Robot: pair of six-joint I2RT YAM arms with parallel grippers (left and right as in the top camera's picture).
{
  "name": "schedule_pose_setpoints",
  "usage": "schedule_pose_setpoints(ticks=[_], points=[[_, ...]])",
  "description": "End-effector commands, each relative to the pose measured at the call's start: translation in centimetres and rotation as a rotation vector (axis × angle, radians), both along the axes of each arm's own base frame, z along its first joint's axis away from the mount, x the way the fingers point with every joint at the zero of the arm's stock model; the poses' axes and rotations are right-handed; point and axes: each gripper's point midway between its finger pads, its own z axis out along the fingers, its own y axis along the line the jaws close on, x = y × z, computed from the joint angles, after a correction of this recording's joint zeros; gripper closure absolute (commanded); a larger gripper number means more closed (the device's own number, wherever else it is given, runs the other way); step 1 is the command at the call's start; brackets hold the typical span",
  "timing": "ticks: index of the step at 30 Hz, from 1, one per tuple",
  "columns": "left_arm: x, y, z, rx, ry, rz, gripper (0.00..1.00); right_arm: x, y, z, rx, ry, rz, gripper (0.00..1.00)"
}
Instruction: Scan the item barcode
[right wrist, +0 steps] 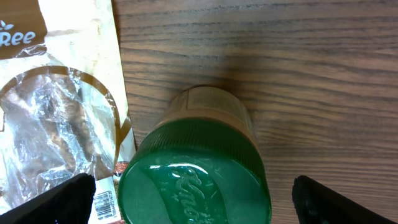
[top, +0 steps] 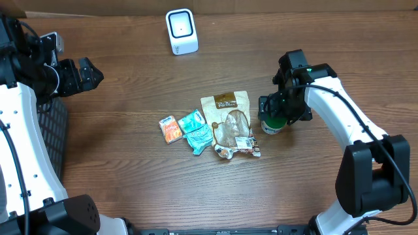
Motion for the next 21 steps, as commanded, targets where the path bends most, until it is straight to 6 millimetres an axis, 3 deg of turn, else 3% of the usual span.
schedule_pose_setpoints(ticks=[1,4,15,21], points=[[0.1,-0.2,0.4,0.011,-0.015,-0.027,0.01,-0.4,0.0,-0.8,-0.004,0.007,0.020,0.00],[0.1,-0.2,0.4,0.011,-0.015,-0.027,0.00,-0.5,-0.1,-1.6,-0.003,0.002,0.023,0.00],[0.1,-0.2,0.4,0.011,-0.015,-0.027,0.01,0.3,-0.1,-1.6,-0.007,-0.034,0.021,0.34],[0.1,-0.2,0.4,0.011,-0.015,-0.027,0.00,0.8,0.5,-0.7,0.025,-0.042,0.024,0.36]])
